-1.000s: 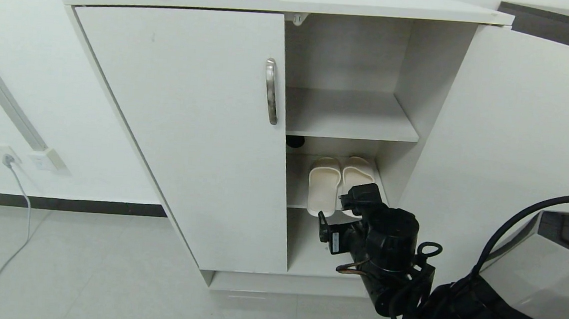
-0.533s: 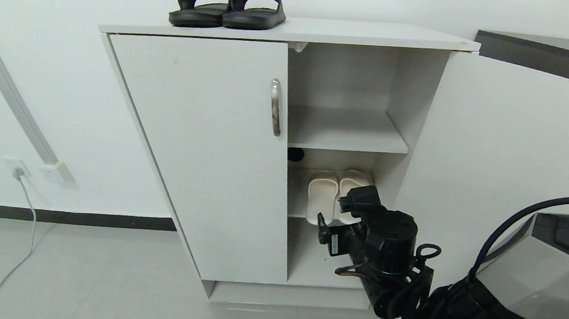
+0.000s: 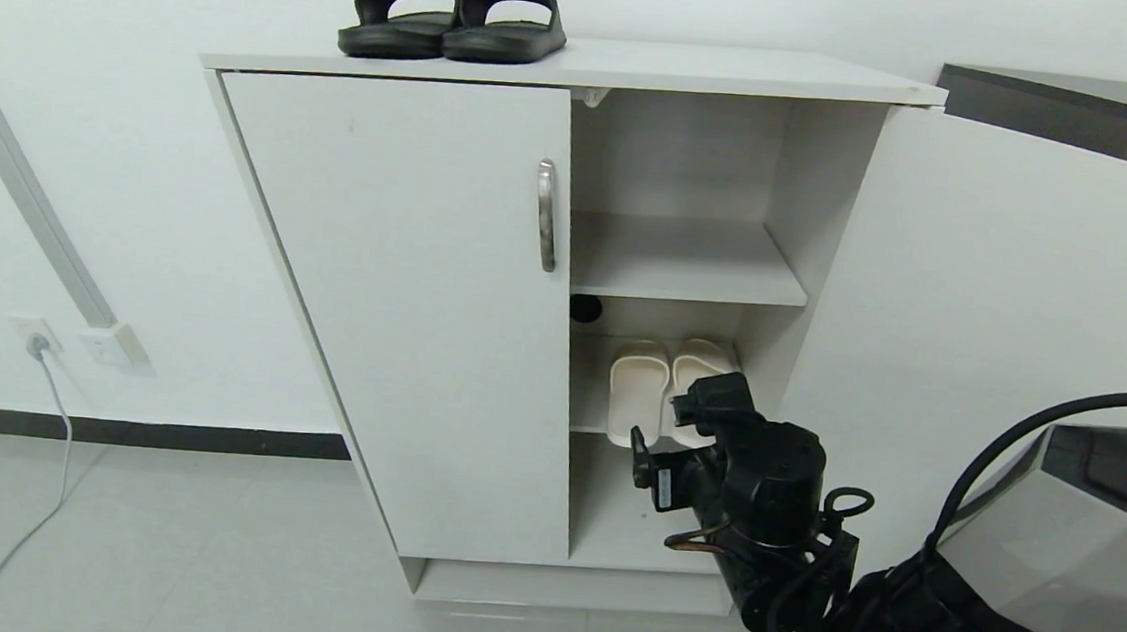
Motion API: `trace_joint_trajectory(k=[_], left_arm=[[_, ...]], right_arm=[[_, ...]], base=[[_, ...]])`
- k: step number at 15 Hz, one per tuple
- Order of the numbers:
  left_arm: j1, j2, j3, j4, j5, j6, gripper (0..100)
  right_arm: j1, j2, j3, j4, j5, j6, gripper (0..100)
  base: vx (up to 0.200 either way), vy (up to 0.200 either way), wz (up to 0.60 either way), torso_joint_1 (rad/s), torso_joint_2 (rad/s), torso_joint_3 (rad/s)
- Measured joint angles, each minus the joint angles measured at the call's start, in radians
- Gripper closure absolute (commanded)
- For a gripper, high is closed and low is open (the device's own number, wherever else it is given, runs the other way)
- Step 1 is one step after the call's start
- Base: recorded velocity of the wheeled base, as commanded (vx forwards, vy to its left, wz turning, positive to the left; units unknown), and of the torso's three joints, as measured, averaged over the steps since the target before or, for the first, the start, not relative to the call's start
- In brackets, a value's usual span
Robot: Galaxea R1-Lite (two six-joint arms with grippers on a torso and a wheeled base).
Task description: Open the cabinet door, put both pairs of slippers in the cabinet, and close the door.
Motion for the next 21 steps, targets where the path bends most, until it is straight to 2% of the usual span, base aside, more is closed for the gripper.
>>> trace_joint_trajectory(k=[8, 18, 21], left_arm=[[0.0, 0.0, 0.0, 0.0, 0.0, 0.0, 100], [0.0, 0.0, 0.0, 0.0, 0.0, -0.001, 100], [0.0, 0.0, 0.0, 0.001, 0.002, -0.001, 100]], right_arm=[[0.001, 0.015, -0.002, -0.005, 0.0, -0.002, 0], [-0.004, 0.019, 0.024, -0.082, 0.001, -0.037, 0], [-0.004, 0.019, 0.025, -0.083, 0.005, -0.037, 0]], base=[[0.0, 0.2, 0.0, 0.005, 0.0, 0.003], [0.0, 0.2, 0.0, 0.004, 0.0, 0.003], [0.0, 0.0, 0.0, 0.0, 0.0, 0.0]])
